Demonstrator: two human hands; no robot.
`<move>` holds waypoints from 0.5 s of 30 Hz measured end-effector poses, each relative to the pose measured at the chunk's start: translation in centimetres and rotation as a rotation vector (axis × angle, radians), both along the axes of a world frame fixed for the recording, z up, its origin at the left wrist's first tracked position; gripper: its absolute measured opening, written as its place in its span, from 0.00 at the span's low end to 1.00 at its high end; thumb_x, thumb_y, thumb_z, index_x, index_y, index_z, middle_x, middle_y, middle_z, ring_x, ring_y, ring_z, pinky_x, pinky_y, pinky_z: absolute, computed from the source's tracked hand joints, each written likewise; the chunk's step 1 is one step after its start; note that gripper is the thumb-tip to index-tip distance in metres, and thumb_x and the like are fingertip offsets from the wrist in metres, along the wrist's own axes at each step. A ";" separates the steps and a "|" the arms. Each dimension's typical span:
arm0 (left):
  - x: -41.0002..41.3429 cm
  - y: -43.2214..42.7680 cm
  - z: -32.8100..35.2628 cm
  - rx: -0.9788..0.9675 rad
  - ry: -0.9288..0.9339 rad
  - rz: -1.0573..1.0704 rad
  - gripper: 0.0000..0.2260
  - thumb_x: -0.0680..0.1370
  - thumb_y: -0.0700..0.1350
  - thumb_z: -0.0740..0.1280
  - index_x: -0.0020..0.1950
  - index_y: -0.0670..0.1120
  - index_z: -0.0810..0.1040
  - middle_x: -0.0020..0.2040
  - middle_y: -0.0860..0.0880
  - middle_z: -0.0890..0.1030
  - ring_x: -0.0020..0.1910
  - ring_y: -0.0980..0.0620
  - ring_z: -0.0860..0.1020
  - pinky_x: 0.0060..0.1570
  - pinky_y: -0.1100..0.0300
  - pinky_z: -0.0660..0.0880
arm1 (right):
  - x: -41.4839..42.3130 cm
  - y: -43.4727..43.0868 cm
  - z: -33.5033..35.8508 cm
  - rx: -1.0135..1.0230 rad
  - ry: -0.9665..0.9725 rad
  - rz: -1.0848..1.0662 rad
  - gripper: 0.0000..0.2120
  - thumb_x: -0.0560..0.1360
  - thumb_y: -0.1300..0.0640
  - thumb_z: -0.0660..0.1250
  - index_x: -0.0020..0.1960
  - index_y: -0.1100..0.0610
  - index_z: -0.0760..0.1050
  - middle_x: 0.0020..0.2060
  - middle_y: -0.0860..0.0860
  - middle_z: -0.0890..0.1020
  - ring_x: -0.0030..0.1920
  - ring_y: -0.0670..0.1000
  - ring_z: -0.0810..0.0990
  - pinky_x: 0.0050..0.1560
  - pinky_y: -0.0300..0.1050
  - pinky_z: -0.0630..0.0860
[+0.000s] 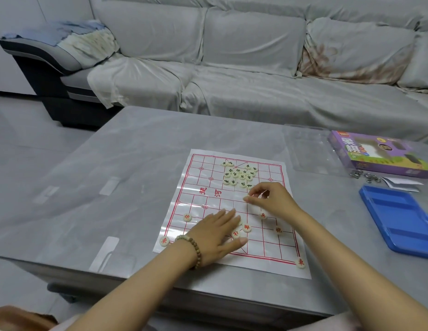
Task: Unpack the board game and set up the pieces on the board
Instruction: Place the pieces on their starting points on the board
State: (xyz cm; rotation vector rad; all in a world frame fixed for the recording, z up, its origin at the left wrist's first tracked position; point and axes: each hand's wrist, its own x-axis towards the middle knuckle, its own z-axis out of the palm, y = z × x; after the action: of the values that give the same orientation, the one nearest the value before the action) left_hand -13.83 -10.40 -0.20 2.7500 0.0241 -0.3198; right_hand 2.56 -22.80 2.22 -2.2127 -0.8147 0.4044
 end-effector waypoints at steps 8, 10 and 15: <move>-0.2 1.7 1.8 -0.187 -0.121 0.180 0.25 0.79 0.61 0.48 0.72 0.53 0.65 0.71 0.54 0.67 0.70 0.55 0.65 0.67 0.58 0.63 | -0.8 1.7 -1.8 -0.064 -0.001 0.057 0.09 0.69 0.50 0.75 0.42 0.54 0.79 0.37 0.49 0.81 0.37 0.45 0.75 0.37 0.36 0.72; -0.3 3.1 1.8 -0.192 -0.167 0.264 0.23 0.80 0.58 0.49 0.72 0.51 0.64 0.71 0.54 0.67 0.70 0.56 0.65 0.67 0.61 0.61 | -1.0 2.0 -2.0 -0.087 0.002 0.064 0.10 0.68 0.49 0.75 0.43 0.54 0.79 0.38 0.49 0.81 0.38 0.45 0.75 0.39 0.38 0.73; -0.9 5.1 1.7 -0.095 -0.227 0.289 0.32 0.77 0.63 0.42 0.63 0.46 0.74 0.60 0.49 0.78 0.61 0.51 0.73 0.63 0.57 0.68 | -0.8 2.1 -1.9 -0.077 0.039 0.078 0.10 0.72 0.47 0.71 0.45 0.54 0.81 0.41 0.48 0.82 0.42 0.46 0.76 0.42 0.39 0.73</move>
State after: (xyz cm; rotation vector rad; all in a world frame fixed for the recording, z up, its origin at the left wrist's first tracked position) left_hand -14.78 -5.31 1.47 2.6241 0.3336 0.0673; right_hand 1.79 -20.74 0.28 -2.2415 -0.8799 0.5241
